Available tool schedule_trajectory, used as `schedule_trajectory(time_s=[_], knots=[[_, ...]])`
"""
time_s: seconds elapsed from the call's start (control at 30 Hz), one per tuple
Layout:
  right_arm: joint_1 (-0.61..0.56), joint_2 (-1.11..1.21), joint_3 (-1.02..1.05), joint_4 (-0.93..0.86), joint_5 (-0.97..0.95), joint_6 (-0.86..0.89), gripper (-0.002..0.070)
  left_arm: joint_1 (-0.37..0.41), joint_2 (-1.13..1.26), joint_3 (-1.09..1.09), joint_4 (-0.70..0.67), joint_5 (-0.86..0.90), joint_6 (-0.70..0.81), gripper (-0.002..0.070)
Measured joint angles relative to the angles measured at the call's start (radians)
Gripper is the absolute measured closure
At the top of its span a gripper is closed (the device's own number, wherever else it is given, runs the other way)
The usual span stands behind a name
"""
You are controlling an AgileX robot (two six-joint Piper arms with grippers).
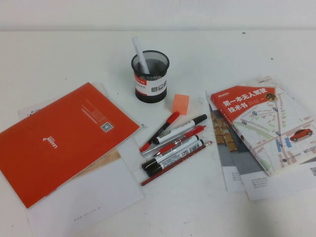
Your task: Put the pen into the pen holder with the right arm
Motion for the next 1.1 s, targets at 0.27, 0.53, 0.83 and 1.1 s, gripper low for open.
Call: schedule_trajectory(time_s=[0.27,0.53,0.83,1.1], knots=[[-0.011,-0.003,0.094,-0.078,-0.044,0.073,0.0695,0.0,0.0,0.0,0.0,0.0,0.0,0.0678],[0.009,-0.091,0.211,-0.229,-0.059,0.294,0.0695,0.0,0.0,0.0,0.0,0.0,0.0,0.0678],[0.087,-0.114,0.212,-0.27,0.06,0.308,0.0695,0.0,0.0,0.0,0.0,0.0,0.0,0.0678],[0.097,-0.114,0.212,-0.27,0.062,0.308,0.0695,0.0,0.0,0.0,0.0,0.0,0.0,0.0678]])
